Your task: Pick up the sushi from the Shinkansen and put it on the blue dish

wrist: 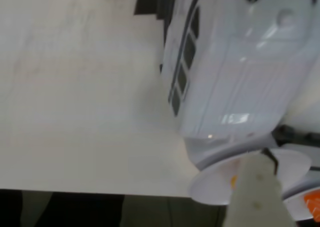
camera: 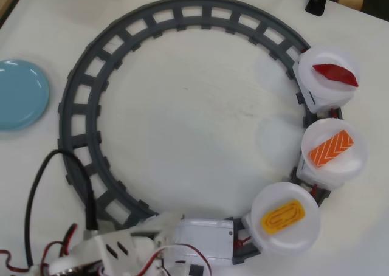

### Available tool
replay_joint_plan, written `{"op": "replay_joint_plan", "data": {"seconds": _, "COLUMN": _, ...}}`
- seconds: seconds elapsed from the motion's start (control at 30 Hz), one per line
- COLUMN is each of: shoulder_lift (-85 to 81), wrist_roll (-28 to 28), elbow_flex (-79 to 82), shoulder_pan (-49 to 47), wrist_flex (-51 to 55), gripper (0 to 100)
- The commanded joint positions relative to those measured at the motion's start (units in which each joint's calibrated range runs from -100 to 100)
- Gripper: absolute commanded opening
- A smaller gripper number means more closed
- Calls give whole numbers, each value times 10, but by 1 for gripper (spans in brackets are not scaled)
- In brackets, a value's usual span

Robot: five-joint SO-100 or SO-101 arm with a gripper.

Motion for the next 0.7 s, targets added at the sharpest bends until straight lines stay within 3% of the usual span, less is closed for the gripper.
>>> {"op": "replay_joint_plan", "data": {"seconds": 0.0, "shoulder_lift": 10, "wrist_roll": 5, "elbow_flex": -33, "shoulder_pan": 9, "wrist_flex": -25, "gripper": 27}}
{"op": "replay_joint_plan", "data": {"seconds": 0.67, "shoulder_lift": 90, "wrist_roll": 11, "elbow_flex": -31, "shoulder_pan": 19, "wrist_flex": -162, "gripper": 27}}
